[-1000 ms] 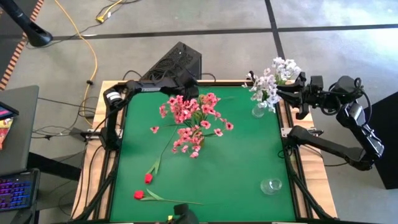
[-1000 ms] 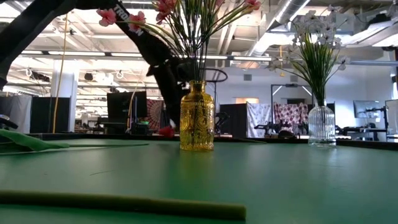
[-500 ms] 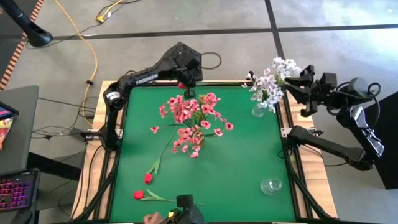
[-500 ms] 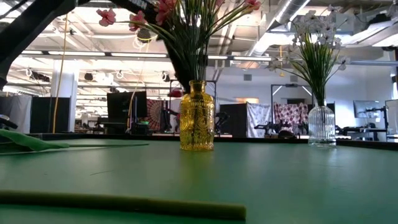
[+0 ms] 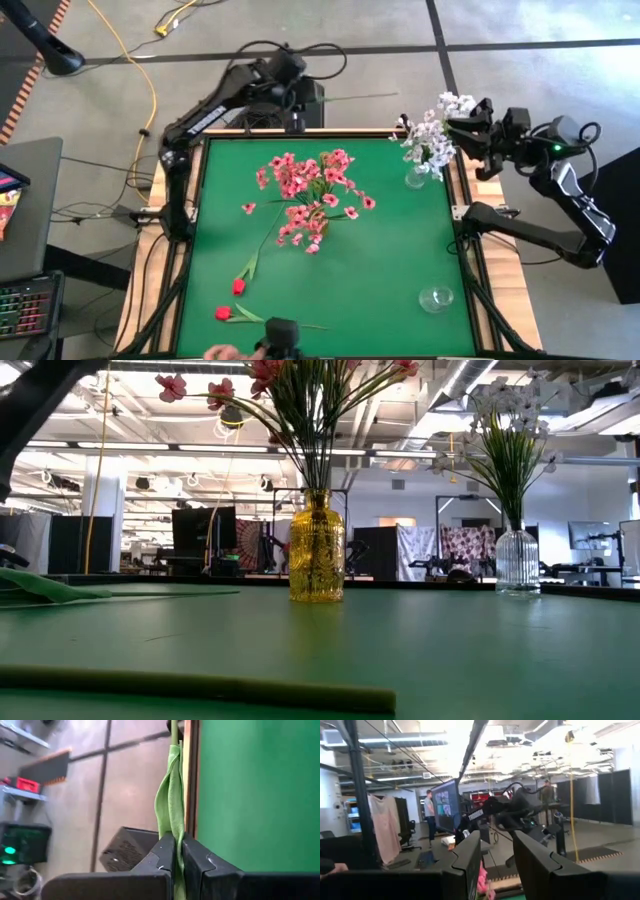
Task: Sort flowers into vase by color
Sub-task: Put the red flower into the bottom transparent vase
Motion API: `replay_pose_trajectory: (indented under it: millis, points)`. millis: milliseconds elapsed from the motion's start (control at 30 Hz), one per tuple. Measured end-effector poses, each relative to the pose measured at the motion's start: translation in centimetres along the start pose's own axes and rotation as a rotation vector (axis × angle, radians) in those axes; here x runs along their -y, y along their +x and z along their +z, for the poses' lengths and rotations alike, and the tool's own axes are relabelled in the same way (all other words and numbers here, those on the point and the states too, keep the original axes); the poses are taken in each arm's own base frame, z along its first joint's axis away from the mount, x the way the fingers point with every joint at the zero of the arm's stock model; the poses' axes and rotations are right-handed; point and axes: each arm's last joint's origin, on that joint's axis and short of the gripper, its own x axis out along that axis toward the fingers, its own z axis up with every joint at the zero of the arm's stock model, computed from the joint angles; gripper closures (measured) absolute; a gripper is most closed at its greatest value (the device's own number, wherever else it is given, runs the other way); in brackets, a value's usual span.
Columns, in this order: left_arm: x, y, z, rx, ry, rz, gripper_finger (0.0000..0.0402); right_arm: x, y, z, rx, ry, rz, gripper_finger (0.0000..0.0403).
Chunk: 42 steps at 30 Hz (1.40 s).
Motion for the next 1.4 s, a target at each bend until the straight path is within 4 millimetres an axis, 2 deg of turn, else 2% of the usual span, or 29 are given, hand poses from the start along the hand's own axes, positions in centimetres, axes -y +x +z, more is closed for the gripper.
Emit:
replay_pose_trajectory:
  millis: [300, 500, 633, 733, 867, 1100, 1233, 1400]
  points:
    - [-0.5, -6.5, -0.3, 0.097, -0.028, 0.101, 0.0401, 0.8, 4.0, -0.1, -0.012, -0.043, 0.087, 0.0259]
    - [-0.2, -8.1, -0.3, 0.150, -0.129, 0.073, 0.0401, 1.6, 7.1, -0.7, -0.064, -0.145, 0.119, 0.0259]
    - [0.1, -9.8, -0.2, 0.195, -0.276, 0.068, 0.0401, 2.1, 9.1, -1.1, -0.088, -0.251, 0.127, 0.0259]
    - [0.4, -10.4, -0.5, 0.194, -0.388, 0.045, 0.0401, 2.4, 10.2, -1.7, -0.104, -0.408, 0.097, 0.0259]
    - [0.7, -10.8, -0.7, 0.186, -0.518, -0.017, 0.0401, 3.0, 11.5, -2.8, -0.152, -0.700, -0.003, 0.0259]
    - [1.1, -10.8, -0.8, 0.183, -0.648, -0.109, 0.0401, 3.9, 14.2, -5.2, -0.274, -1.214, -0.080, 0.0259]
    - [1.2, -10.9, -0.7, 0.195, -0.710, -0.166, 0.0401, 4.6, 15.8, -6.7, -0.334, -1.390, -0.110, 0.0259]
    - [1.3, -10.9, -0.7, 0.197, -0.786, -0.207, 0.0401, 5.3, 17.5, -8.3, -0.363, -1.513, -0.146, 0.0259]
